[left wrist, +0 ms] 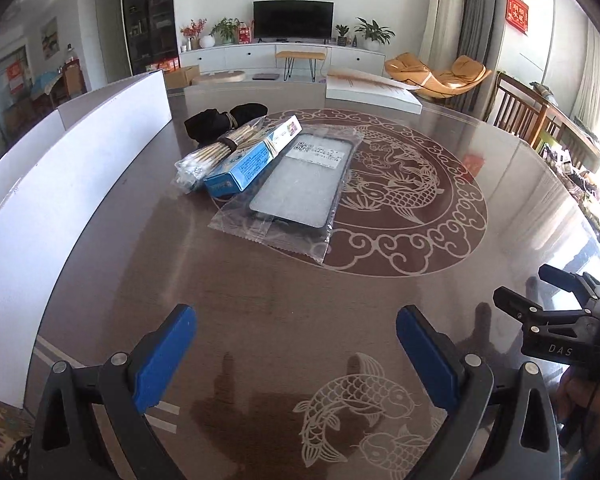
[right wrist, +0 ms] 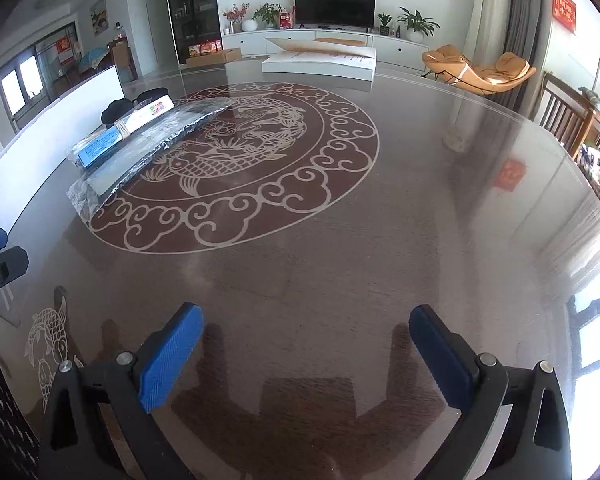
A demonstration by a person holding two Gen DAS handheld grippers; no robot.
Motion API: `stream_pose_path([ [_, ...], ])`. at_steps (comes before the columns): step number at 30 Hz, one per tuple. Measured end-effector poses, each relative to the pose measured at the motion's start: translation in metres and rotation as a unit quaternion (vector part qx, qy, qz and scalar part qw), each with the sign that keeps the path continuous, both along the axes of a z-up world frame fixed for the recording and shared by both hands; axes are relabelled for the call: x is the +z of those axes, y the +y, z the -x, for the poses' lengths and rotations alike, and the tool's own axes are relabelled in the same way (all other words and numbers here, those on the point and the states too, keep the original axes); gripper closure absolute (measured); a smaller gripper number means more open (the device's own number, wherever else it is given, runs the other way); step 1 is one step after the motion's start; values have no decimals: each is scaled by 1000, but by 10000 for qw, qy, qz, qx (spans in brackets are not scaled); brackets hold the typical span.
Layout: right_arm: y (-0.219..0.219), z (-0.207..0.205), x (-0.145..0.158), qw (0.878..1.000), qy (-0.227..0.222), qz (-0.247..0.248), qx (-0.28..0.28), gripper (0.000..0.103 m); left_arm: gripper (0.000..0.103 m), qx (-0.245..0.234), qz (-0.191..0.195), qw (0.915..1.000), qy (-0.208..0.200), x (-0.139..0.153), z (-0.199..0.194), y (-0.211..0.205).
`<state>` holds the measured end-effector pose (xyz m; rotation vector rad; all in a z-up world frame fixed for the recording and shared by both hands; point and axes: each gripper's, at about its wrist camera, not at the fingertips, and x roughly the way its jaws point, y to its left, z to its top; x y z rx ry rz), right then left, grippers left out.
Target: Organize objects
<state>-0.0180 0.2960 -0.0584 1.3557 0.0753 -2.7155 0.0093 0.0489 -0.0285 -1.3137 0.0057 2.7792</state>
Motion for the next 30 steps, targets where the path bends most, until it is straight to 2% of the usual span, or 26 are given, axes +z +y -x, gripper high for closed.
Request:
stream_pose_path([
  [10, -2, 1, -3, 9999, -102, -85, 15, 0, 1, -7, 107, 9995, -284, -15, 7, 3],
  [17, -2, 1, -3, 9999, -103, -85, 15, 0, 1, 132, 40, 9990, -421, -19, 9, -3],
  [30, -1, 1, -3, 9999, -104, -86, 15, 0, 1, 171, 54, 9984, -533, -23, 11, -4],
])
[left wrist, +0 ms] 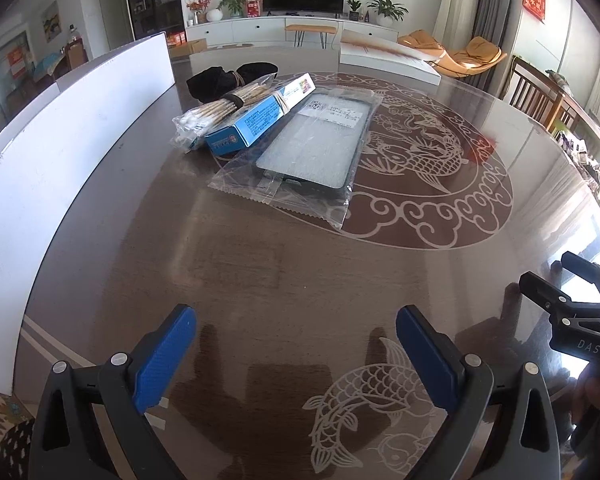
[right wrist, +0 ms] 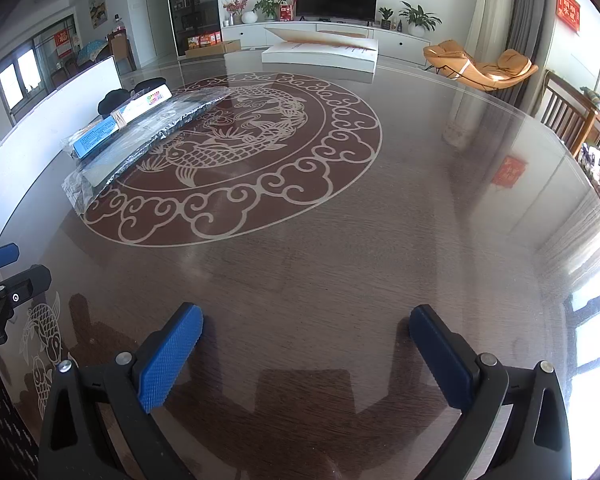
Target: Organize objects
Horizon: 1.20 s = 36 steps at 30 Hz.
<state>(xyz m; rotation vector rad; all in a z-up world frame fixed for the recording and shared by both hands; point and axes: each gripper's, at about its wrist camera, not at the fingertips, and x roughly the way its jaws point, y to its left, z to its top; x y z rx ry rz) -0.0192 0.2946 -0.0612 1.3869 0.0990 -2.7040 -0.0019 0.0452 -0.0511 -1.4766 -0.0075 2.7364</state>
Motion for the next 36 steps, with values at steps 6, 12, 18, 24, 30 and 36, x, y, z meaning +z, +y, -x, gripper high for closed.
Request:
stream_pose_path([
  [6, 0, 0, 0, 10000, 0, 0, 0, 0, 1, 63, -38, 10000, -53, -2, 2, -3],
  [12, 0, 0, 0, 10000, -1, 0, 0, 0, 1, 49, -17, 10000, -71, -2, 2, -2],
  [18, 0, 0, 0, 10000, -1, 0, 0, 0, 1, 48, -6, 9999, -125, -4, 4, -2],
  [24, 0, 0, 0, 10000, -1, 1, 0, 0, 1, 78, -29, 9998, -171, -6, 6, -3],
  [30, 0, 0, 0, 10000, -1, 0, 0, 0, 1, 107, -58, 9997, -201, -8, 7, -5],
  [36, 0, 0, 0, 10000, -1, 0, 0, 0, 1, 125, -76, 9997, -209, -8, 7, -5],
])
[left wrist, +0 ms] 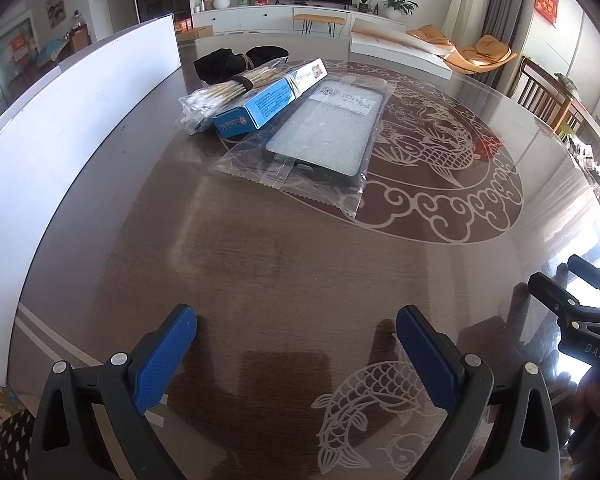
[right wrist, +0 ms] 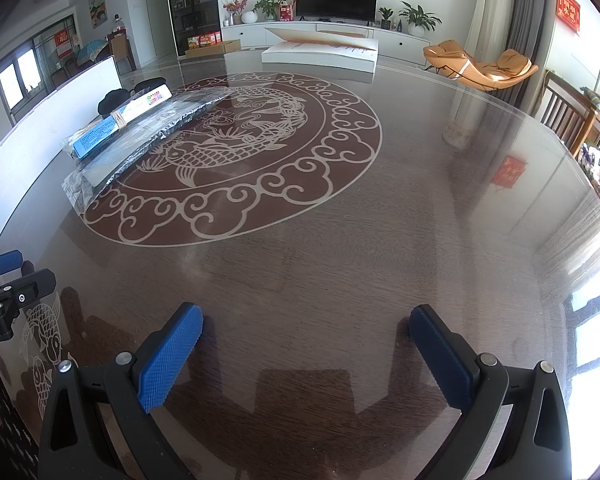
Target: Organize objects
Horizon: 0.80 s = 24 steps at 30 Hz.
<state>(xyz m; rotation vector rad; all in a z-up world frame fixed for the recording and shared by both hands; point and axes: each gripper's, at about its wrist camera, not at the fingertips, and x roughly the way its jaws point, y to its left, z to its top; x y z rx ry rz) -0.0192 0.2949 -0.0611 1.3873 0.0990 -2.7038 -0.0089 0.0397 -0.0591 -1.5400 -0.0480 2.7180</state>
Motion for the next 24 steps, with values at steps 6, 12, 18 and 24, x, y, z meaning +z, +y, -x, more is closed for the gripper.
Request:
stream_pose_path([
  [6, 0, 0, 0, 10000, 0, 0, 0, 0, 1, 67, -73, 9999, 131, 5, -3, -4],
  [12, 0, 0, 0, 10000, 0, 0, 0, 0, 1, 216, -189, 9992, 294, 11, -5, -11],
  [18, 0, 0, 0, 10000, -1, 0, 0, 0, 1, 420, -294, 9981, 332, 12, -5, -21],
  [24, 0, 0, 0, 10000, -1, 0, 0, 0, 1, 548, -357, 9976, 244, 8, -4, -27],
])
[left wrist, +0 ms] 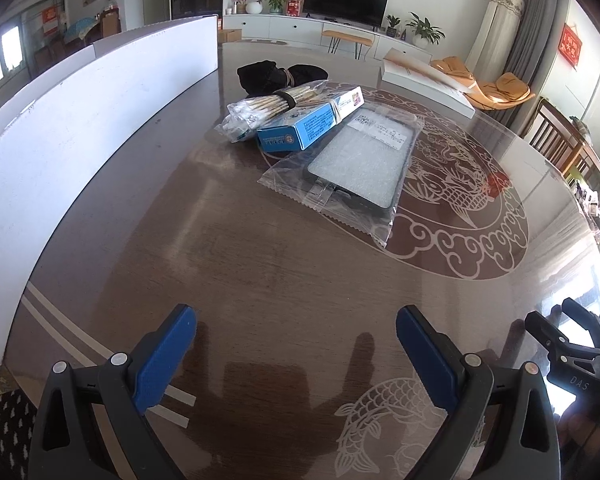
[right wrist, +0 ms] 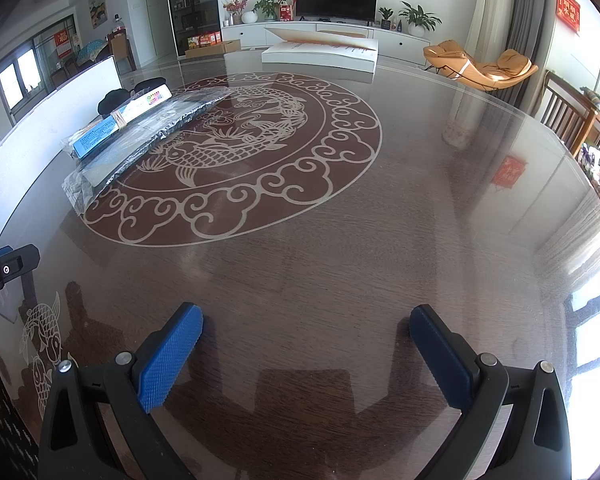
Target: Organize objects
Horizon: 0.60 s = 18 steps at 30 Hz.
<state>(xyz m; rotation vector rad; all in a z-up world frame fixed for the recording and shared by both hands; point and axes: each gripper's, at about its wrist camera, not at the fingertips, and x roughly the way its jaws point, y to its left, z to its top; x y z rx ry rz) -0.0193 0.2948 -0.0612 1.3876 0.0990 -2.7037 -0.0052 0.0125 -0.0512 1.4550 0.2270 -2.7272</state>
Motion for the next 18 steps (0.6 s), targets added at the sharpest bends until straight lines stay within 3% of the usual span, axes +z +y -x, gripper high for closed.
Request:
stream_pose_path([
  [10, 0, 0, 0, 10000, -1, -1, 0, 0, 1, 27, -12, 10000, -4, 0, -1, -2],
  [18, 0, 0, 0, 10000, -1, 0, 0, 0, 1, 588, -223, 9980, -88, -3, -3, -27],
])
